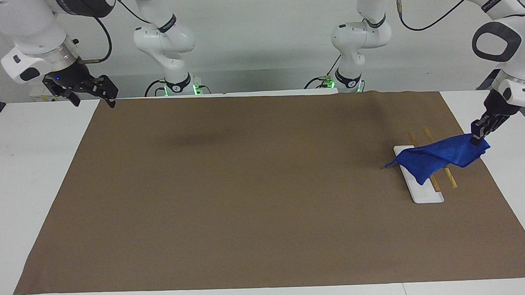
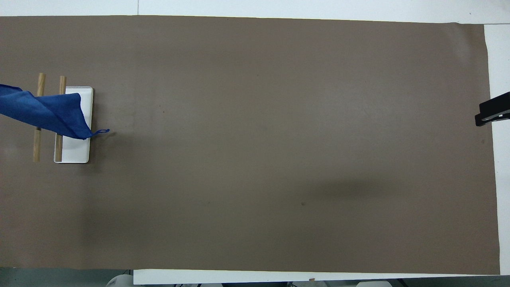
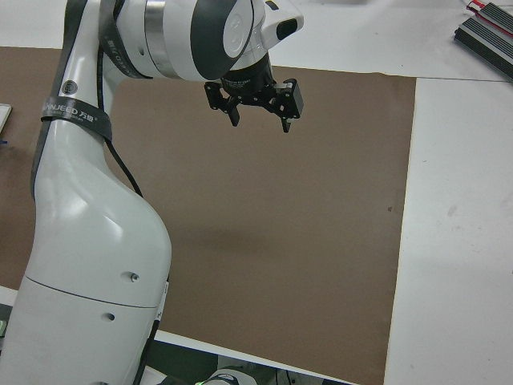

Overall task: Right arm passes towel to left arm to hang
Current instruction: 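Lower the towel onto the wooden dowels with the left gripper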

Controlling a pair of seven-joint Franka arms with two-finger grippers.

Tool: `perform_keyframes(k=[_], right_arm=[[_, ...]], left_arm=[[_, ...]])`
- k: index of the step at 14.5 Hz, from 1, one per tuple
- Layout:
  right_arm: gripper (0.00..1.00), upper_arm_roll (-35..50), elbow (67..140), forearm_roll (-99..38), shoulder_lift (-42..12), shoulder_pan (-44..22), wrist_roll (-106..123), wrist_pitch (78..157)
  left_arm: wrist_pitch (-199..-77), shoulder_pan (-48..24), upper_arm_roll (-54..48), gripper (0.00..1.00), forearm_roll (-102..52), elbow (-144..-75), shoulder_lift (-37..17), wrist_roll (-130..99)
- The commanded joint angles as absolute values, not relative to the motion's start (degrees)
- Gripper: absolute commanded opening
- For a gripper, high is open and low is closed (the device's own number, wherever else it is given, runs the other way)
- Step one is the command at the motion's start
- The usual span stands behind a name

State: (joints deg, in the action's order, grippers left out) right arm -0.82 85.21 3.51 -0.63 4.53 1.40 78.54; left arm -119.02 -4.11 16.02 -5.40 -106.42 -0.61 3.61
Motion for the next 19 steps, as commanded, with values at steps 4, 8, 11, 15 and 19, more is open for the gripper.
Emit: perform_keyframes(k=[4, 8, 11, 15, 19], right_arm=[[1.0, -0.5, 86.3, 3.1, 0.3, 5.2, 1.8, 79.1], [1.0, -0.5, 86.3, 3.1, 0.3, 5.2, 1.8, 79.0], [1.0, -0.5, 86.3, 3.1, 0.3, 4.8, 1.7, 79.1], [1.0, -0.5, 86.3, 3.1, 0.3, 4.8, 1.8, 79.1], [1.0, -0.5, 86.3, 3.1, 0.3, 4.8, 1.7, 79.1]], left_arm=[[-119.1, -4.0, 16.6, 0.0, -4.4, -106.8, -0.6, 13.7], [-122.4, -3.0, 17.3, 0.0, -4.4, -108.3, -1.9, 16.7], [-124.1, -3.0, 18.5, 0.01, -4.4, -109.2, -2.5, 18.0], [-124.1, -3.0, 18.5, 0.15, -4.4, -109.5, -3.0, 18.8], [-124.2, -3.0, 18.5, 0.35, -4.3, -109.4, -3.0, 20.9]])
